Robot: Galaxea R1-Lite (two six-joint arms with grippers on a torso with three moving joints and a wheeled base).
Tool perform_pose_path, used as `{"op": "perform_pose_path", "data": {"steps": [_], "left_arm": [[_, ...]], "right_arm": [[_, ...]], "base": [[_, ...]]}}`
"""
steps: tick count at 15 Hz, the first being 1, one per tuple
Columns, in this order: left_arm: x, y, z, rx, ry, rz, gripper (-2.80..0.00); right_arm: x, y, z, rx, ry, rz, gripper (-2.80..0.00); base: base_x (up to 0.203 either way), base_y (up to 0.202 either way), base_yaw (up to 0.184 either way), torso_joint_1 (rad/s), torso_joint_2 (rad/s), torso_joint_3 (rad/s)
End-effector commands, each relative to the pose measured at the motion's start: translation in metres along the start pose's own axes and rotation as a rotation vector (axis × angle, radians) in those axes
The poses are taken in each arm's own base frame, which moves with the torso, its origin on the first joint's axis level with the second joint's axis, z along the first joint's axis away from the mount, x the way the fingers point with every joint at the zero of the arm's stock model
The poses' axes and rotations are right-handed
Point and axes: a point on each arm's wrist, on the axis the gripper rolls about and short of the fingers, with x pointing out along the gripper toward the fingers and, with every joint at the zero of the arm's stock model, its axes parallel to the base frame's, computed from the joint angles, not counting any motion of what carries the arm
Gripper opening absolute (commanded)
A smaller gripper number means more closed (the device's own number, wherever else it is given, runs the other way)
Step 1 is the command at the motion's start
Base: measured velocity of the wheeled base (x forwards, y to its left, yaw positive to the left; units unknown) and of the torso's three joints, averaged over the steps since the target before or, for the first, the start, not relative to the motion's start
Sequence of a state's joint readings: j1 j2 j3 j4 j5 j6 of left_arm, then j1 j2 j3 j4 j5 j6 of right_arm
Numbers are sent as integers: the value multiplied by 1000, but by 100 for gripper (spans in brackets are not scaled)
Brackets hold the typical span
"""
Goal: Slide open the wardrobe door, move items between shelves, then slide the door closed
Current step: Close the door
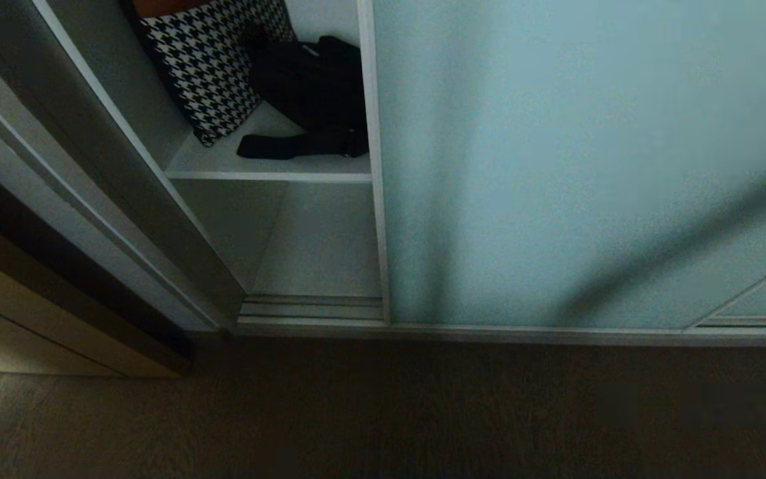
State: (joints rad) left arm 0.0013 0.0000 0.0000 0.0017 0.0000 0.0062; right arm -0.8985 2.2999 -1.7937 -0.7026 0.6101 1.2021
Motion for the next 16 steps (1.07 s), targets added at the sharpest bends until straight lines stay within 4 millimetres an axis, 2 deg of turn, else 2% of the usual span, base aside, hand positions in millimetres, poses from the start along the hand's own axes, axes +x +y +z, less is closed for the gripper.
{"op": "perform_pose_path", "data": {"steps": [1,10,16], "left_arm": [[0,0,0,0,1,0,-280],[0,0,0,0,1,0,-280],[0,0,0,0,1,0,-280]], "right_arm": [[5,-5,0,-1,-12,7,-280],[22,-22,-10,-3,2,13,-280],[25,-11,-11,-18,10,44,-280]], "base": [[0,0,0,0,0,0],[0,0,0,0,0,0],[0,0,0,0,0,0]]}}
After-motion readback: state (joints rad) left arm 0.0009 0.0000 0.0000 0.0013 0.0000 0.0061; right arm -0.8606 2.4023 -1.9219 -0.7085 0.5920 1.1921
